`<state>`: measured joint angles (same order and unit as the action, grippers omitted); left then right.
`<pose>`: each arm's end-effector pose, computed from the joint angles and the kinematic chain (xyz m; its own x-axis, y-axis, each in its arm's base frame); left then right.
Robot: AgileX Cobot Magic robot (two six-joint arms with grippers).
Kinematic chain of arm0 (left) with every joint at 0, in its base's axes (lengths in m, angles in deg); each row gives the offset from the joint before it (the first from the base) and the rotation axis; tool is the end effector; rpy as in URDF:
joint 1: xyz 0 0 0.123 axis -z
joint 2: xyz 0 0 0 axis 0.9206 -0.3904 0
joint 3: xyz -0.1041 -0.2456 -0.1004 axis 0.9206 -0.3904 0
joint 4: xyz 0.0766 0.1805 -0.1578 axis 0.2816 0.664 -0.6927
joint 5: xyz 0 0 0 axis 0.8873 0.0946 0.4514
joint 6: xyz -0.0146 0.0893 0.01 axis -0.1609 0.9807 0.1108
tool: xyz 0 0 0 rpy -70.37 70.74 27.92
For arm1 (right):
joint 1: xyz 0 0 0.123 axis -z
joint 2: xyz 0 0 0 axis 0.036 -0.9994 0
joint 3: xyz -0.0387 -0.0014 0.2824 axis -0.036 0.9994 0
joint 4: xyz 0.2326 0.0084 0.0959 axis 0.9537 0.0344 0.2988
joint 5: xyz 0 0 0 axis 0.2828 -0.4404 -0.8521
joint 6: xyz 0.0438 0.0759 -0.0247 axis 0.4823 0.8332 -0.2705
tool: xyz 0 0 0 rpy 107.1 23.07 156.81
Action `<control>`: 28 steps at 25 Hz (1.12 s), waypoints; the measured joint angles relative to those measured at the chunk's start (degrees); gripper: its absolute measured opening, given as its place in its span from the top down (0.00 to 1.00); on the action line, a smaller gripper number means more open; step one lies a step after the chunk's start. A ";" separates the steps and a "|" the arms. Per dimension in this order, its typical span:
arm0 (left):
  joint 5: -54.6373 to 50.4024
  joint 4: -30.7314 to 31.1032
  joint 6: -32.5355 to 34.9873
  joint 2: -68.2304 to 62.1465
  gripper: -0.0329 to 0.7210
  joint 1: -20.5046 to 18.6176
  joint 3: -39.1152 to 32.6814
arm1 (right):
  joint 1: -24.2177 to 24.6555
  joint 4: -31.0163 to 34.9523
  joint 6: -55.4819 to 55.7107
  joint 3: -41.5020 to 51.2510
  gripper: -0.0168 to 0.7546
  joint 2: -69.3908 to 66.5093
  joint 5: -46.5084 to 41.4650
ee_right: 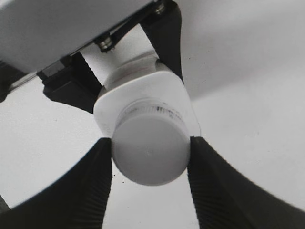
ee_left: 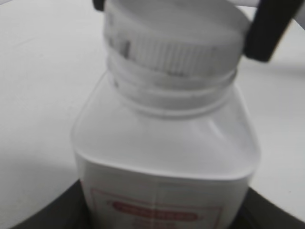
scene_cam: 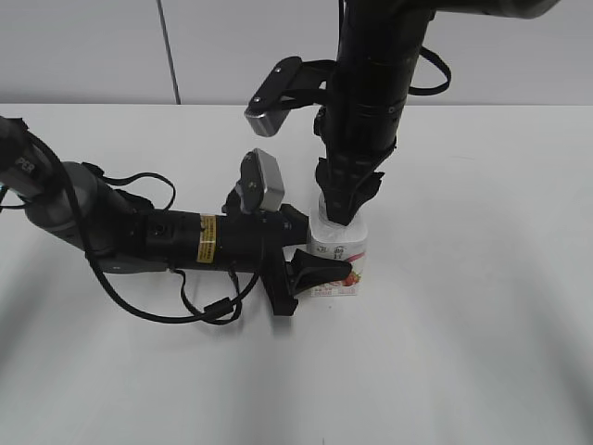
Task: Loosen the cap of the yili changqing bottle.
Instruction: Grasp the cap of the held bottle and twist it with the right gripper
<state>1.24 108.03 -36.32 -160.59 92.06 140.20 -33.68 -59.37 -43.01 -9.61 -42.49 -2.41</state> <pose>0.3243 -0.2324 0.0602 -0.0730 0.3212 -0.9442 0.9914 0.1266 -0.0336 0.3371 0.2496 0.2212 -0.2758 -0.9532 -0.1236 -0.9599 0.2799 -0.0171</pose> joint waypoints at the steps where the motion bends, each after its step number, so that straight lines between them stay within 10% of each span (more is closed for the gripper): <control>1: 0.00 0.00 0.00 0.00 0.45 0.00 0.00 | 0.00 0.00 -1.45 0.00 0.47 0.00 0.00; 15: 0.00 0.05 0.05 0.00 0.45 0.00 0.00 | 0.00 -0.05 -6.37 -0.18 0.46 0.00 -0.19; 28: 0.05 0.05 0.01 0.00 0.45 0.00 0.00 | -0.06 2.34 -0.55 -0.18 0.25 0.59 -0.92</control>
<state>1.30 108.07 -36.31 -160.59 92.06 140.20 -33.74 -57.02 -43.56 -9.80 -41.90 -3.33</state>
